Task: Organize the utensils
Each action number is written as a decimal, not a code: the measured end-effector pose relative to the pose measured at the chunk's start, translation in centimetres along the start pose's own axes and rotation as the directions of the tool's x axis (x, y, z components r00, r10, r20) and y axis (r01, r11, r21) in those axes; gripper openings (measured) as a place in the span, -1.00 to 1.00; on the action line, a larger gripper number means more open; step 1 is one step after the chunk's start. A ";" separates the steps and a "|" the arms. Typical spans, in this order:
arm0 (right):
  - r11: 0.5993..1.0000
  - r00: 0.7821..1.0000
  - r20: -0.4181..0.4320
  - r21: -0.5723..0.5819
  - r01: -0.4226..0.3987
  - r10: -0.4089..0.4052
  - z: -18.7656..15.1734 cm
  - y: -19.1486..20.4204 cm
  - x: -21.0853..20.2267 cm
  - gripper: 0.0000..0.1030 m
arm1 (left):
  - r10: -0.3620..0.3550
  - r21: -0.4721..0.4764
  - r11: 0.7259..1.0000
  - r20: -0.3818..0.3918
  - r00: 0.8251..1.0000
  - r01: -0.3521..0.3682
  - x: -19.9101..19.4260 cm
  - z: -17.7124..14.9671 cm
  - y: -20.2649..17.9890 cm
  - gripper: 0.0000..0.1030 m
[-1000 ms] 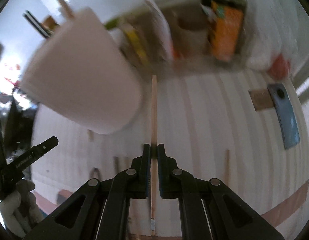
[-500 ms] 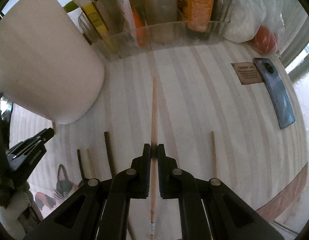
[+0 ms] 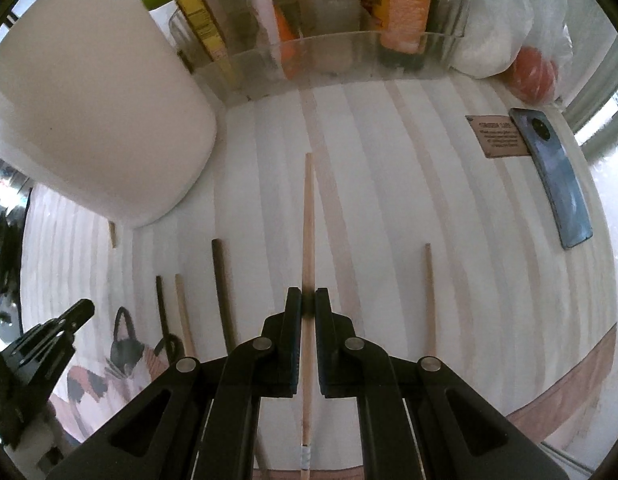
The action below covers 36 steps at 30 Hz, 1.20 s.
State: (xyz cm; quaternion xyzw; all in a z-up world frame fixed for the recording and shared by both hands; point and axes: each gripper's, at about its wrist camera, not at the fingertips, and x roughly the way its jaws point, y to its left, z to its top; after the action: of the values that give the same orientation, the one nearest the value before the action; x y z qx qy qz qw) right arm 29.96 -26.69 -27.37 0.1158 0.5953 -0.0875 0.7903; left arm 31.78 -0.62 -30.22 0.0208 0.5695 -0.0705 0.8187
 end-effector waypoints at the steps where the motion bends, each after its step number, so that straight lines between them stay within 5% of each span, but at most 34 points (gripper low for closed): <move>1: 1.000 1.000 0.002 -0.004 0.001 -0.001 -0.1 0.0 0.0 -0.87 | 0.028 0.028 0.999 0.024 0.999 -0.028 0.0 0.2 -0.6 -0.80; 5: 1.000 1.000 0.013 0.010 0.012 -0.012 -0.2 -0.4 0.0 -0.87 | 0.115 0.100 0.987 0.105 0.988 -0.126 0.8 1.0 -3.5 -0.09; 15: 0.997 0.998 0.002 0.053 0.063 -0.064 -1.0 -2.1 0.8 -0.87 | 0.187 0.150 0.967 0.139 0.972 -0.207 2.8 3.6 -6.3 -0.08; 17: 0.997 0.998 0.006 0.056 0.062 -0.063 -1.2 -2.4 0.9 -0.87 | 0.180 0.162 0.966 0.143 0.973 -0.202 2.9 3.9 -6.4 -0.25; 18: 0.996 0.998 0.003 0.058 0.062 -0.062 -1.2 -2.4 1.0 -0.87 | 0.184 0.164 0.964 0.145 0.972 -0.207 3.0 3.9 -6.5 -0.48; 19: 0.996 0.998 0.002 0.059 0.063 -0.063 -1.3 -2.5 1.0 -0.87 | 0.191 0.176 0.961 0.136 0.972 -0.213 3.2 3.9 -6.3 -0.93; 28: 0.997 0.998 0.012 0.059 0.055 -0.055 -1.1 -1.6 0.6 -0.87 | 0.179 0.155 0.968 0.113 0.977 -0.195 3.2 3.5 -3.4 -0.96; 36: 0.998 1.000 0.016 0.058 0.026 -0.027 -1.4 -0.7 -0.3 -0.87 | 0.134 0.134 0.981 0.043 0.990 -0.139 1.4 -0.9 0.3 -0.97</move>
State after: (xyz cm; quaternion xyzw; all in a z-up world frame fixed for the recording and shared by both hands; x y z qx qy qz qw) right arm 28.36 -26.95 -27.51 0.1302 0.5871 -0.1160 0.7905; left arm 31.42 -0.34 -31.86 0.1144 0.5465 -0.0533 0.8279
